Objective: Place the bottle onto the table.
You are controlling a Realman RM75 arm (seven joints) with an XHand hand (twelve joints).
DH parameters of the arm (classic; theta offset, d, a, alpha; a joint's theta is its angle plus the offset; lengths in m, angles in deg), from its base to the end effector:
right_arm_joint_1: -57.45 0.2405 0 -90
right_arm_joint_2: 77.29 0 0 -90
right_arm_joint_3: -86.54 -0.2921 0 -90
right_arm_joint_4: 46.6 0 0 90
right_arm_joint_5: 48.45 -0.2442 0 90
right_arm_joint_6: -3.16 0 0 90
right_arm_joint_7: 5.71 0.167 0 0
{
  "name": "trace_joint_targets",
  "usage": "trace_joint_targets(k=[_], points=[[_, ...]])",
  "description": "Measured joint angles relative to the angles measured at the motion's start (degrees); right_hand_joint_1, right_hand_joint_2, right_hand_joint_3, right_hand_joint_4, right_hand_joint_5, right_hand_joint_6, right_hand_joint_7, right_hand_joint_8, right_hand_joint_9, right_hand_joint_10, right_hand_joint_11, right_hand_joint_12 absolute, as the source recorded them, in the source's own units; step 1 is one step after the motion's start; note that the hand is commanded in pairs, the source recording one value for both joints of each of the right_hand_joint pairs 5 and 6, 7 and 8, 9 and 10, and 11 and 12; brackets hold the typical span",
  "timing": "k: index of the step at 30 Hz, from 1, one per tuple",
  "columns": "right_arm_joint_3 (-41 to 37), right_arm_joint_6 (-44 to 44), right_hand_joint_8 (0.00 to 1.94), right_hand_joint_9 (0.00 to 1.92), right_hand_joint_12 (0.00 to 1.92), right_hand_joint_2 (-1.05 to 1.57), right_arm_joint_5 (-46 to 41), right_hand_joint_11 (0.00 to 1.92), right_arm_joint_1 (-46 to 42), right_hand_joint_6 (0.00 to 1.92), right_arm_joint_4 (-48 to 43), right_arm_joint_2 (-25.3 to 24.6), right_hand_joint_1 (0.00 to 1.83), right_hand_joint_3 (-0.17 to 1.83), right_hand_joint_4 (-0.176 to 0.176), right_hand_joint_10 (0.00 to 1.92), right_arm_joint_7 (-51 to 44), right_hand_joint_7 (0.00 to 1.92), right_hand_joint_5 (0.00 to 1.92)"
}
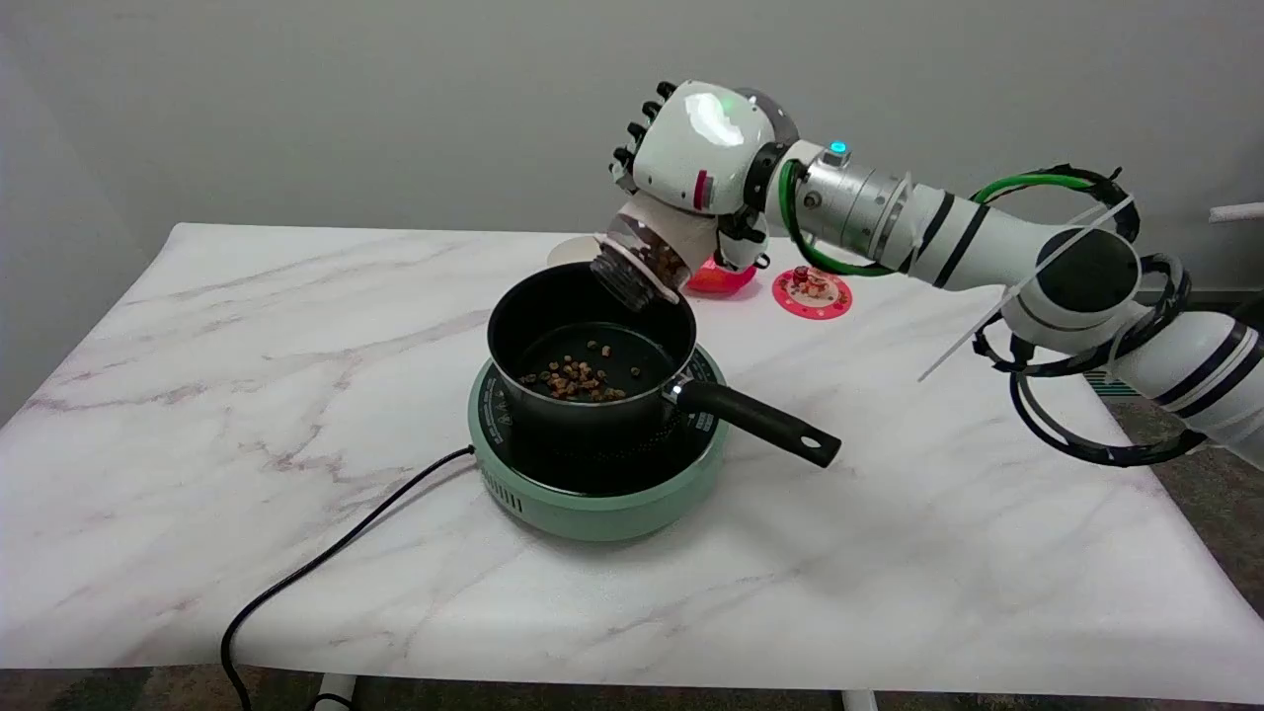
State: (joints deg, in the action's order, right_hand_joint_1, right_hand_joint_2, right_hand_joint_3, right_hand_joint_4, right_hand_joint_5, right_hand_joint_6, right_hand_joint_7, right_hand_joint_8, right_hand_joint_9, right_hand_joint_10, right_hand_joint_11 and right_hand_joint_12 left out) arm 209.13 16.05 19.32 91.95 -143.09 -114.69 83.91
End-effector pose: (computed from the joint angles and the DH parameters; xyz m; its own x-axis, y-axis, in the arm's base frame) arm -0.0955 -0.4549 0.2755 0.7672 0.3927 -0.5071 0.6401 -0.4199 0.6433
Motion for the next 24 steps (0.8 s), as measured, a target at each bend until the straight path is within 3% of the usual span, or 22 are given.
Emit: trace_joint_targets(k=[24], points=[[-7.05,-1.41,1.92,1.38,1.27,1.19,-36.70,1.27,-0.66,1.92,5.50,1.53,1.52,0.71,0.000,1.38,-7.50,1.92,1.92]])
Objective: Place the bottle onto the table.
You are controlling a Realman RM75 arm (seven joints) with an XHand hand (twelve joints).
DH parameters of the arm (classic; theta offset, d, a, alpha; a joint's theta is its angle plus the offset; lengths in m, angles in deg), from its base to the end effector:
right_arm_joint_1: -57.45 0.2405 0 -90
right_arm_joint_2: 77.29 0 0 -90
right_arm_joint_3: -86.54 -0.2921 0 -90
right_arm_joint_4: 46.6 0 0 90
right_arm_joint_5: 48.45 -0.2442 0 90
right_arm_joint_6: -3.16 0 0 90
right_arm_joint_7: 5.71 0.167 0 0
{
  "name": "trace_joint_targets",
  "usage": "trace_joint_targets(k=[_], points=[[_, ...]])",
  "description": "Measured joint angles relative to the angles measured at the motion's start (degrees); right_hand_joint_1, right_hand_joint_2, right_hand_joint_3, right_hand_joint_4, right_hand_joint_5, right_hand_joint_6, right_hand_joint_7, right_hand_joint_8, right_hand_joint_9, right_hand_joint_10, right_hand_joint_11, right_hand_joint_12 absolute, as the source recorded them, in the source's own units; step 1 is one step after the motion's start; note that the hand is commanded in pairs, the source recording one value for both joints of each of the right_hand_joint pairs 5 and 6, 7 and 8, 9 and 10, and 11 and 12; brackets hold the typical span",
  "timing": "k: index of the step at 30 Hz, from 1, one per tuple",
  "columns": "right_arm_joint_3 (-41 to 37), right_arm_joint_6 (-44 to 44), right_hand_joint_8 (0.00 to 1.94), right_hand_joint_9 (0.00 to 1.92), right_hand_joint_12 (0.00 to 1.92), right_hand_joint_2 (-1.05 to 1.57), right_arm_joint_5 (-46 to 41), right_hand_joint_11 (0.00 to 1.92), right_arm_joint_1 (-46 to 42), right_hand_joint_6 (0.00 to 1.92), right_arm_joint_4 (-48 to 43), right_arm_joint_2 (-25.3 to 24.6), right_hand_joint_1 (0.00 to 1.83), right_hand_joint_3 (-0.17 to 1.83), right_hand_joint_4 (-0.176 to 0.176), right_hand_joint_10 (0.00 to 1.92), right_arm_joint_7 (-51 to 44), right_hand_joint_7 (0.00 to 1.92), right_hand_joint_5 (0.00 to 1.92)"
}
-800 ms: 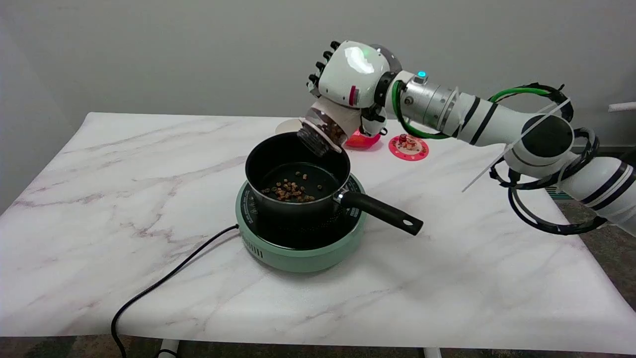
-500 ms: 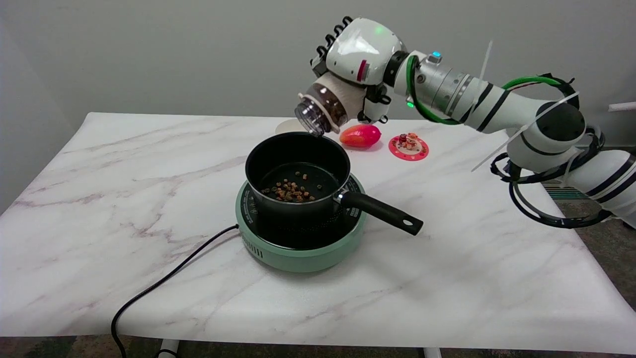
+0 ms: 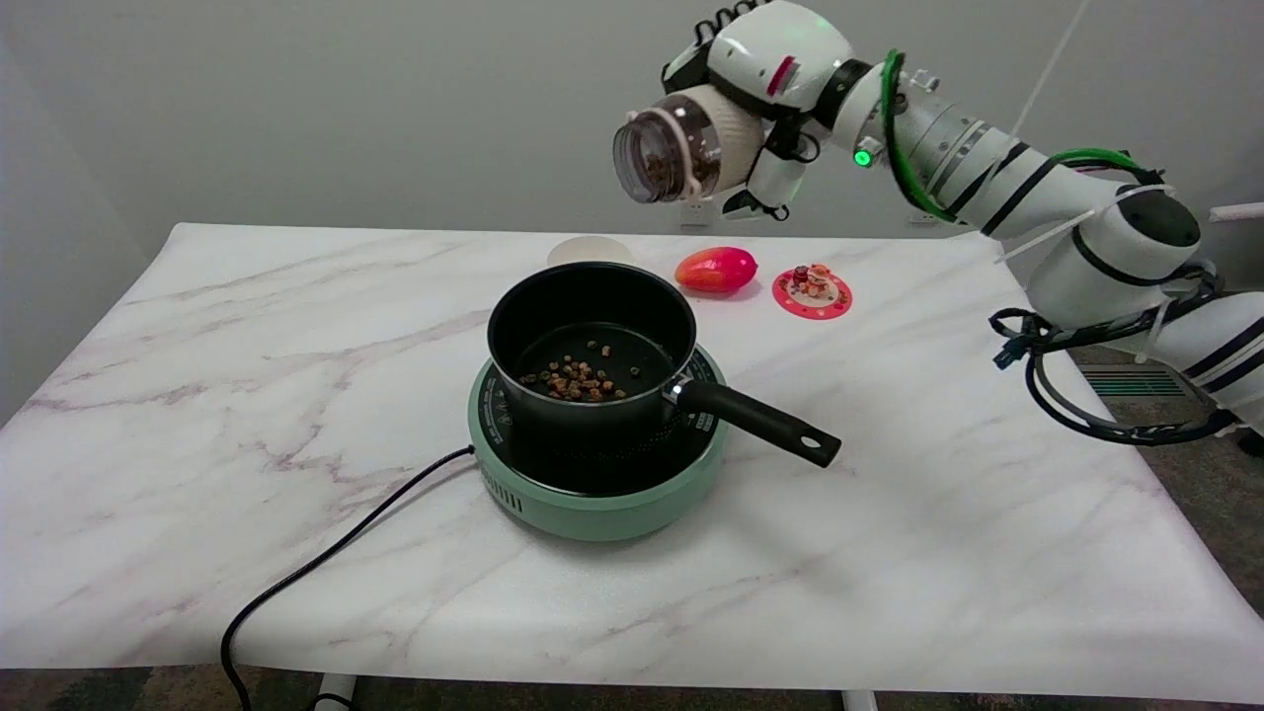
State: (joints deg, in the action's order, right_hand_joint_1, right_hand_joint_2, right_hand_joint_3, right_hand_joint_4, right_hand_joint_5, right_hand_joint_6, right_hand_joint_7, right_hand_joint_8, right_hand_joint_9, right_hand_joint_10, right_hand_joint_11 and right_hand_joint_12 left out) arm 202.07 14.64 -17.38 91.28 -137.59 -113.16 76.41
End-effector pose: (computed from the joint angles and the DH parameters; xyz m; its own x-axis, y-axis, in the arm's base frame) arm -0.0530 -0.4691 0.3365 0.9567 0.2783 -0.0855 0.2001 -0.4151 0.8875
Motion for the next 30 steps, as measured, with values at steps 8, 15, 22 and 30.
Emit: trace_joint_targets(k=[8,15,22,30], points=[[-7.58,-0.13,1.92,1.38,1.27,1.17,-15.92,1.27,-6.22,1.92,3.57,0.22,1.54,0.70,0.000,1.38,-0.73,1.92,1.92],[-14.62,0.74,1.92,1.37,1.27,1.16,-28.90,1.27,-12.96,1.92,6.84,0.11,1.55,0.70,0.000,1.37,-1.06,1.92,1.92],[-19.81,5.31,1.92,1.38,1.27,1.15,-41.09,1.27,-19.06,1.92,12.28,-0.16,1.55,0.71,0.000,1.38,-1.25,1.92,1.92],[-22.69,12.92,1.92,1.39,1.28,1.18,-53.68,1.28,-24.64,1.92,19.63,-0.96,1.54,0.69,0.000,1.39,-1.31,1.92,1.92]])
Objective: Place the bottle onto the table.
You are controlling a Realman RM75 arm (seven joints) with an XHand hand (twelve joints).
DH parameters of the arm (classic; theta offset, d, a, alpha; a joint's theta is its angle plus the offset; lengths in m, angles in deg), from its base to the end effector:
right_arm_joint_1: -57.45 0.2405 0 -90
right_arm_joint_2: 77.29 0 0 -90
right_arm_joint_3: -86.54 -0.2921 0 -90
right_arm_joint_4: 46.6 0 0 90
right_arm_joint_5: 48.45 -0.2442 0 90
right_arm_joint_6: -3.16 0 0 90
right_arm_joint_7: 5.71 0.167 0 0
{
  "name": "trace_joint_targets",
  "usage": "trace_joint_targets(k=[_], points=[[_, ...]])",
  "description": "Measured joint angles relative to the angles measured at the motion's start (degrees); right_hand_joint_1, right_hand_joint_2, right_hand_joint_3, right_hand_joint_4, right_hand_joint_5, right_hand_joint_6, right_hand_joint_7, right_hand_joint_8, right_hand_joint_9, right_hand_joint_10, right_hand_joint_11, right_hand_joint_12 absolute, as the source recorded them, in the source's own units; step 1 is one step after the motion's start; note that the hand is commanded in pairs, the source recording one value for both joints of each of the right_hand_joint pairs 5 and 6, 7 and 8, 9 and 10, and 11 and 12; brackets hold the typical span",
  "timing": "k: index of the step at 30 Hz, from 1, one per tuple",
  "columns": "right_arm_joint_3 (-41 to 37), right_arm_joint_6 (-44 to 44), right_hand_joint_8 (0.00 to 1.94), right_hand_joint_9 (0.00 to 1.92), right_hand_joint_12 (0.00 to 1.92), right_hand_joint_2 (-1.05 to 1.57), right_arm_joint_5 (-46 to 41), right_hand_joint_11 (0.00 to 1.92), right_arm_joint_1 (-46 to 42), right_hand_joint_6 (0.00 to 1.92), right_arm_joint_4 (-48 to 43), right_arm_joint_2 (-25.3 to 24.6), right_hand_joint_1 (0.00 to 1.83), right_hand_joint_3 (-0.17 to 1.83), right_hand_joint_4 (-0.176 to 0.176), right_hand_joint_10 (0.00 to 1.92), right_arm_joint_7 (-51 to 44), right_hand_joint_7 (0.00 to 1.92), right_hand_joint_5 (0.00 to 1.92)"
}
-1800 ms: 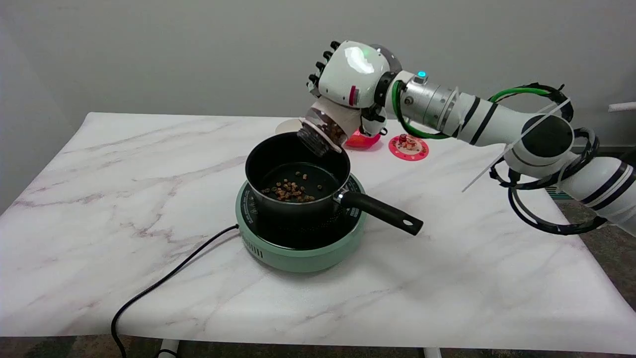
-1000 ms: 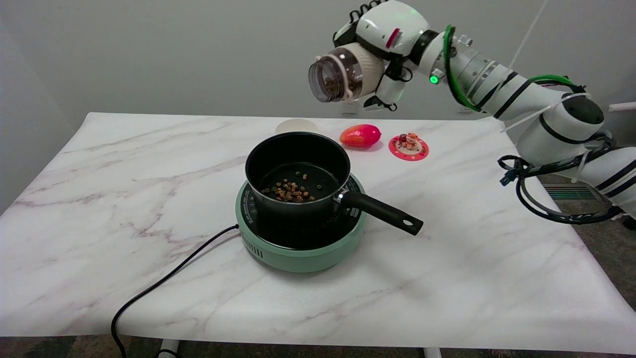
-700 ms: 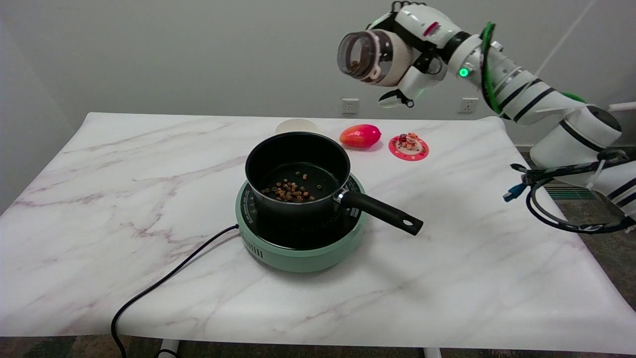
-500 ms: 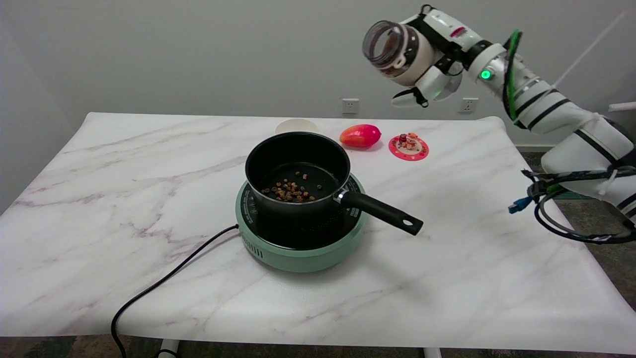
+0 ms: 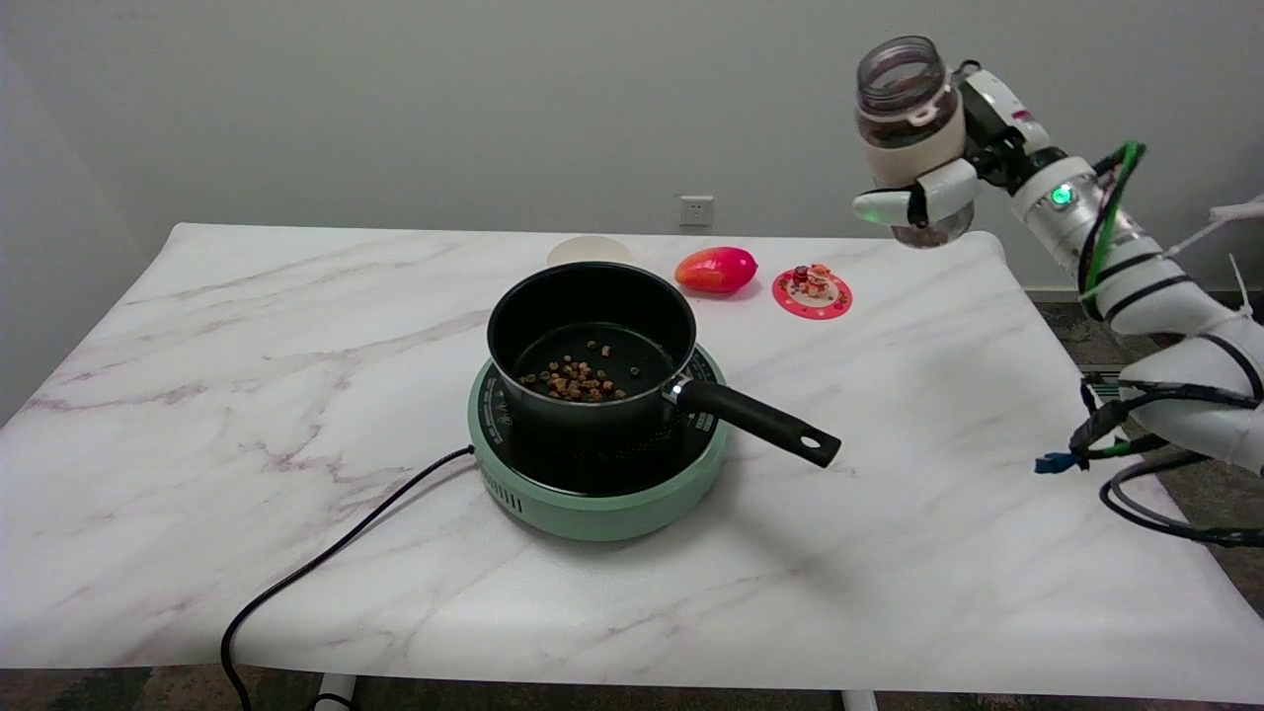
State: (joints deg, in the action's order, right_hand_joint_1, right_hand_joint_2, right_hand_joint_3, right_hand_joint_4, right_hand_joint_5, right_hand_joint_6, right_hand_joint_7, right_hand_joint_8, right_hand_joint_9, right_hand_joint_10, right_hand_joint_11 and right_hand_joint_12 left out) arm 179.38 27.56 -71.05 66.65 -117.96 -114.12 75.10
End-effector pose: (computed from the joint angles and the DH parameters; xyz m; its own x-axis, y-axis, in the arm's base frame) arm -0.1432 -0.4251 0.5315 0.6291 0.1958 0.7523 -0.7225 -0.2098 0.6588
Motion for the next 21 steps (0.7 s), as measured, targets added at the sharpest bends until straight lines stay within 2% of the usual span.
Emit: trace_joint_targets(k=[10,18,21], points=[[-0.71,8.10,1.92,1.39,1.28,1.20,-10.86,1.28,-4.43,1.92,8.51,-2.82,1.53,0.67,0.000,1.39,0.18,1.92,1.92],[1.73,12.71,1.92,1.40,1.28,1.20,-16.77,1.28,-5.22,1.92,15.54,-5.57,1.53,0.70,0.000,1.40,1.05,1.92,1.92],[3.25,14.06,1.92,1.44,1.28,1.29,-18.17,1.28,-4.79,1.92,18.36,-6.53,1.48,0.66,0.000,1.44,1.53,1.92,1.92]])
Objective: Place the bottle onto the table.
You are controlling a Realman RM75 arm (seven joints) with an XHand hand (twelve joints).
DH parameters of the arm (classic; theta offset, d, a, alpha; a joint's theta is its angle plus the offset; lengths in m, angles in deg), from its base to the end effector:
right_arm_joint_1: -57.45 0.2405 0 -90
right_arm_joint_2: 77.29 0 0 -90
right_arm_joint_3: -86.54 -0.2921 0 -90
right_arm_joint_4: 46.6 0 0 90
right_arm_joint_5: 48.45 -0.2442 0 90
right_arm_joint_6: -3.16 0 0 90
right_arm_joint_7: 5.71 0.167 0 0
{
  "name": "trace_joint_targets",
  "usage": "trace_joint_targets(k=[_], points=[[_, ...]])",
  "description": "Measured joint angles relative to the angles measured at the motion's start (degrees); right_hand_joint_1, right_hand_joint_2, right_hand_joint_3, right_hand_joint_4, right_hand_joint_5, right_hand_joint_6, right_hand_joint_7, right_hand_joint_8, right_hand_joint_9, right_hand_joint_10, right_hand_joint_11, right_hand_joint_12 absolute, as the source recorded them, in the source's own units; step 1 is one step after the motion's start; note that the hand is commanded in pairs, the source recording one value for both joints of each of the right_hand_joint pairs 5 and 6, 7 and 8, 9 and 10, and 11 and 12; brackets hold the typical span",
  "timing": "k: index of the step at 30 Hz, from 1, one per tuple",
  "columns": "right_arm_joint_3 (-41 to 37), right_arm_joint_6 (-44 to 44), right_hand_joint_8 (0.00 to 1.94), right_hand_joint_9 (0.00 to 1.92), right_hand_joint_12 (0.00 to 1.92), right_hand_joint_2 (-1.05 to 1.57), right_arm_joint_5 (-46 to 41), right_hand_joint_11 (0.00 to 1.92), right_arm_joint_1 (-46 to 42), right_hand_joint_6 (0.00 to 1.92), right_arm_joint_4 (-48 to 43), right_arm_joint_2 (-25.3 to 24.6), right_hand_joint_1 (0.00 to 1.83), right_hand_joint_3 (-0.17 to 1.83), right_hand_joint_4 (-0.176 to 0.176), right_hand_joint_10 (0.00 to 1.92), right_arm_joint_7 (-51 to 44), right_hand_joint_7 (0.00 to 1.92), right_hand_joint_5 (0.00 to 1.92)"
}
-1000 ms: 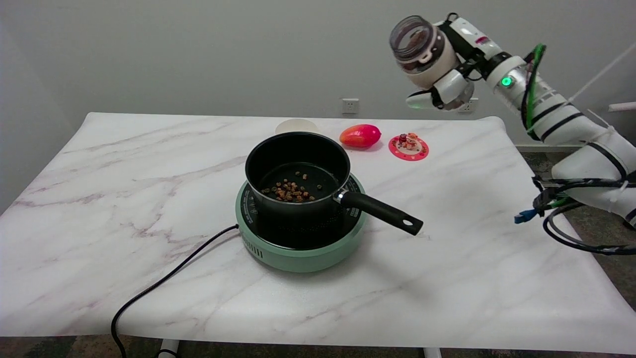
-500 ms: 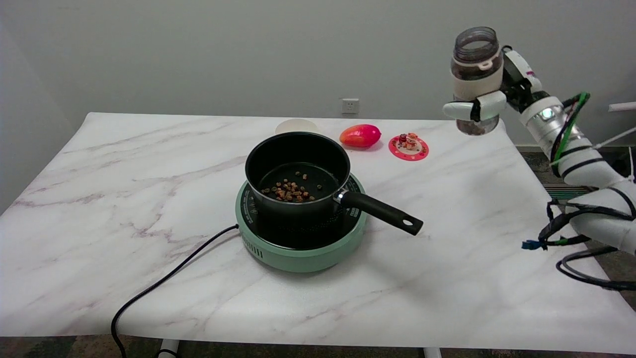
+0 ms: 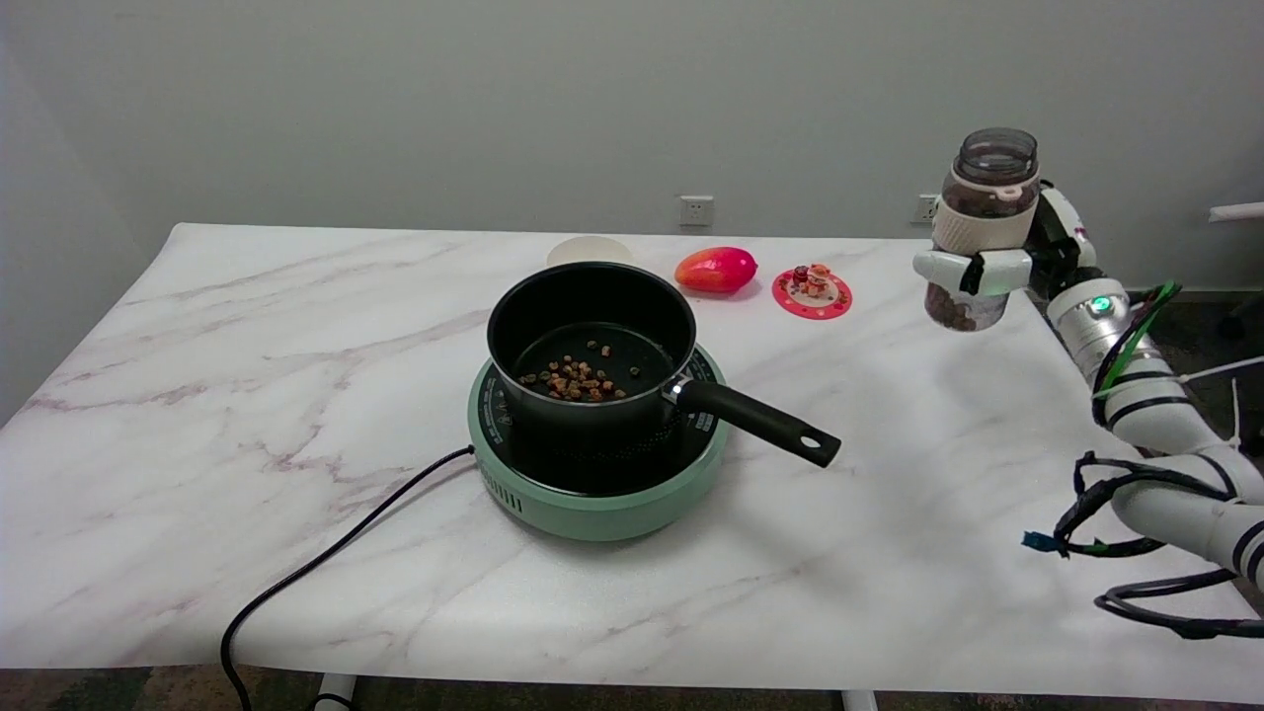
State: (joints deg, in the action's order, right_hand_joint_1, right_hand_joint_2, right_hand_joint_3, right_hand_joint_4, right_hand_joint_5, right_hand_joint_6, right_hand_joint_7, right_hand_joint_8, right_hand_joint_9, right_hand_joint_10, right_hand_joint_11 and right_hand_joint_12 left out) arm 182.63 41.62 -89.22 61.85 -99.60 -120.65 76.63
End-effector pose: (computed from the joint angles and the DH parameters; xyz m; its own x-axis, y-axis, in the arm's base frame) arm -0.2622 -0.3733 0.5923 0.3206 0.3446 0.8823 -0.9187 -0.1135 0.3782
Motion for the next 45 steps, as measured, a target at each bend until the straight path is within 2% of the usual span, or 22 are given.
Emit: trace_joint_targets(k=[21,45], points=[[7.42,11.15,1.92,1.46,1.29,1.41,-0.31,1.29,12.18,1.92,23.80,-10.00,1.41,0.53,0.000,1.46,-1.90,1.92,1.92],[9.66,17.29,1.92,1.43,1.29,1.36,-3.34,1.29,16.03,1.92,31.18,-15.73,1.43,0.57,0.000,1.43,-2.81,1.92,1.92]])
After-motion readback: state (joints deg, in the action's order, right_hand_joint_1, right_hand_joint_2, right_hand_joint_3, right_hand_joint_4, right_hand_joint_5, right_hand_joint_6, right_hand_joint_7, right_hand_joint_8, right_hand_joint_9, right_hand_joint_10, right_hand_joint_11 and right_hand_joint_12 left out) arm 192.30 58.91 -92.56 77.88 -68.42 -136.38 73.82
